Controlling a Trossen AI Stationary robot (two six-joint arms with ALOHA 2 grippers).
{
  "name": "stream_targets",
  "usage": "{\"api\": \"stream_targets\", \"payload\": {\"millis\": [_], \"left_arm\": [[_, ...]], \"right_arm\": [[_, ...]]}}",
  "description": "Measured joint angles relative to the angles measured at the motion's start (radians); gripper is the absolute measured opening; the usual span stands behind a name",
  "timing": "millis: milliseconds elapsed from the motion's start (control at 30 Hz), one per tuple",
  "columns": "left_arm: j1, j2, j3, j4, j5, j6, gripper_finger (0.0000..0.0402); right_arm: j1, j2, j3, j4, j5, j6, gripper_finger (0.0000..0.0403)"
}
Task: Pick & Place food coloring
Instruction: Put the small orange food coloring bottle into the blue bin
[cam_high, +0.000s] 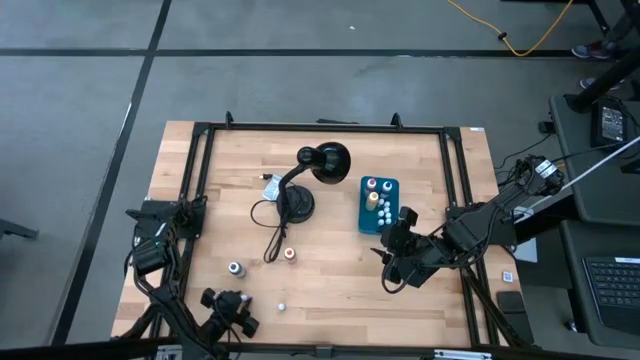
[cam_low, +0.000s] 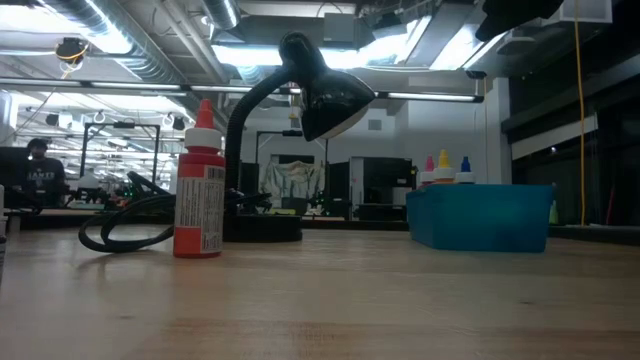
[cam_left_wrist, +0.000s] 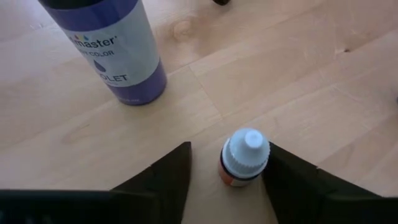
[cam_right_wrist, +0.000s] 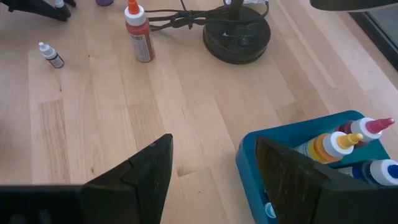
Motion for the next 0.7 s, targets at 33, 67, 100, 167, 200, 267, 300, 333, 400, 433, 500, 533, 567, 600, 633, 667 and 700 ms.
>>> {"api": "stream_targets", "payload": {"millis": [33,67,100,167,200,267,300,333,400,433,500,533,567,600,633,667,700], "left_arm": [[0.000,0.000,0.000,0.000,0.000,0.000,0.0170],[0.000,0.000,0.000,0.000,0.000,0.000,0.0160],[0.000,0.000,0.000,0.000,0.001,-0.001,0.0149],[0.000,0.000,0.000,0.000,-0.001,0.000,0.0128],[0.000,0.000,0.000,0.000,-0.003,0.000,0.0118],[0.000,0.000,0.001,0.000,-0.012,0.000,0.0098],[0.000,0.000,0.005,-0.003,-0.015,0.001,0.0090],[0.000,0.001,0.013,-0.006,-0.022,0.005,0.0083],[0.000,0.002,0.037,-0.030,-0.044,0.030,0.0074],[0.001,0.002,0.053,-0.053,-0.054,0.043,0.0072],[0.002,0.002,0.092,-0.100,-0.074,0.079,0.0072],[0.003,0.002,0.115,-0.125,-0.081,0.095,0.0073],[0.003,0.002,0.140,-0.155,-0.088,0.112,0.0077],[0.003,0.002,0.167,-0.186,-0.092,0.135,0.0080],[0.003,0.002,0.195,-0.213,-0.094,0.157,0.0082],[0.003,0.001,0.223,-0.238,-0.096,0.180,0.0083],[0.004,0.001,0.253,-0.265,-0.095,0.209,0.0083]], "right_arm": [[0.000,0.000,0.000,0.000,0.000,0.000,0.0228],[0.000,0.000,0.000,0.000,0.000,0.000,0.0228],[0.000,0.000,0.000,0.000,0.000,0.000,0.0228],[0.000,0.000,0.000,0.000,0.000,0.000,0.0228],[0.000,0.000,0.000,0.000,0.000,0.000,0.0228],[0.000,0.000,0.000,0.000,0.000,0.001,0.0228],[0.000,0.000,0.000,0.000,0.000,0.002,0.0228],[0.000,0.000,0.000,0.000,0.000,0.002,0.0228],[0.000,0.000,0.000,0.000,0.000,0.002,0.0228],[0.000,0.000,0.000,0.000,0.000,0.001,0.0228],[0.000,0.000,0.000,0.000,0.000,-0.007,0.0228],[0.000,0.000,0.000,0.000,0.000,-0.020,0.0228],[0.000,0.000,0.000,0.000,0.000,-0.027,0.0228],[0.000,0.000,0.000,0.000,0.000,-0.030,0.0228],[0.000,0.000,0.000,0.002,0.000,-0.030,0.0228],[0.000,0.000,0.000,0.009,0.000,-0.036,0.0228],[0.000,0.000,0.000,0.024,-0.001,-0.055,0.0228]]}}
